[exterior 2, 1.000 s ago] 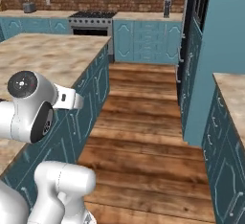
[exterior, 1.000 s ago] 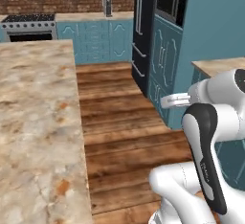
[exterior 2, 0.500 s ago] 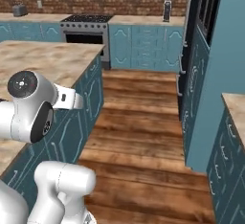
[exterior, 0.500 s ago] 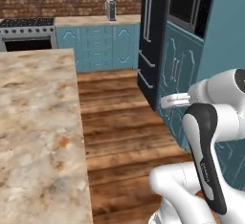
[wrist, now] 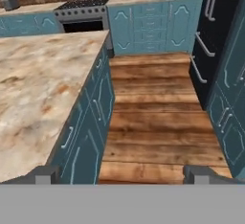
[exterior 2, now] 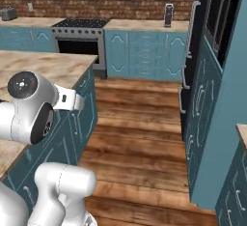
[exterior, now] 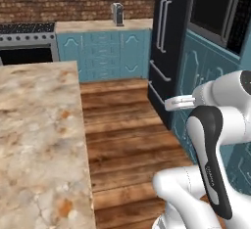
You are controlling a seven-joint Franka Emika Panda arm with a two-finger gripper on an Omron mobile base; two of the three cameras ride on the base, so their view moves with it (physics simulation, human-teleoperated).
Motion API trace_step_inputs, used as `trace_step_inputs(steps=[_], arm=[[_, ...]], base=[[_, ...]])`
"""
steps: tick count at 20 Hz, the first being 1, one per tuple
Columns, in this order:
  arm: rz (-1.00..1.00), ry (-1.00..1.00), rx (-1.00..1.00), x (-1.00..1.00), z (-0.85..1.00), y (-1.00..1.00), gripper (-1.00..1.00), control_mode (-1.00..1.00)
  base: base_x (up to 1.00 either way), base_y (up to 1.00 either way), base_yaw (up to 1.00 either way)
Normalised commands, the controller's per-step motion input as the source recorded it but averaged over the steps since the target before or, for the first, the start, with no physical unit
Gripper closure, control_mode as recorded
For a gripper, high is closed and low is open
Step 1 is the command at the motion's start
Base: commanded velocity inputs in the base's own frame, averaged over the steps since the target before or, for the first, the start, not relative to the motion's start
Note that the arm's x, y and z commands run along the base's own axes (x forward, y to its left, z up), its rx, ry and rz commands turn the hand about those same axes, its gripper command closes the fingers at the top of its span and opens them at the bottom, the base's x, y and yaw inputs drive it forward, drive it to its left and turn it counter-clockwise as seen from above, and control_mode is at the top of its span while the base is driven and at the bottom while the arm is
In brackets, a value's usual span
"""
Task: Take the smaller bowl and place it next to the appetizer plate on the dining counter , and place the larger bowl next to the plate with cooked food.
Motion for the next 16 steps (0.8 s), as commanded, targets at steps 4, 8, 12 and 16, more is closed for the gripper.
trace_step_inputs(steps=[4,8,12,16], arm=[[0.0,0.0,0.0,0.0,0.0,0.0,-1.0,1.0],[0.0,0.0,0.0,0.0,0.0,0.0,-1.0,1.0],[0.0,0.0,0.0,0.0,0.0,0.0,-1.0,1.0],[0.0,0.0,0.0,0.0,0.0,0.0,-1.0,1.0]], base=[[1.0,0.0,0.0],[1.0,0.0,0.0],[1.0,0.0,0.0],[1.0,0.02,-0.01]])
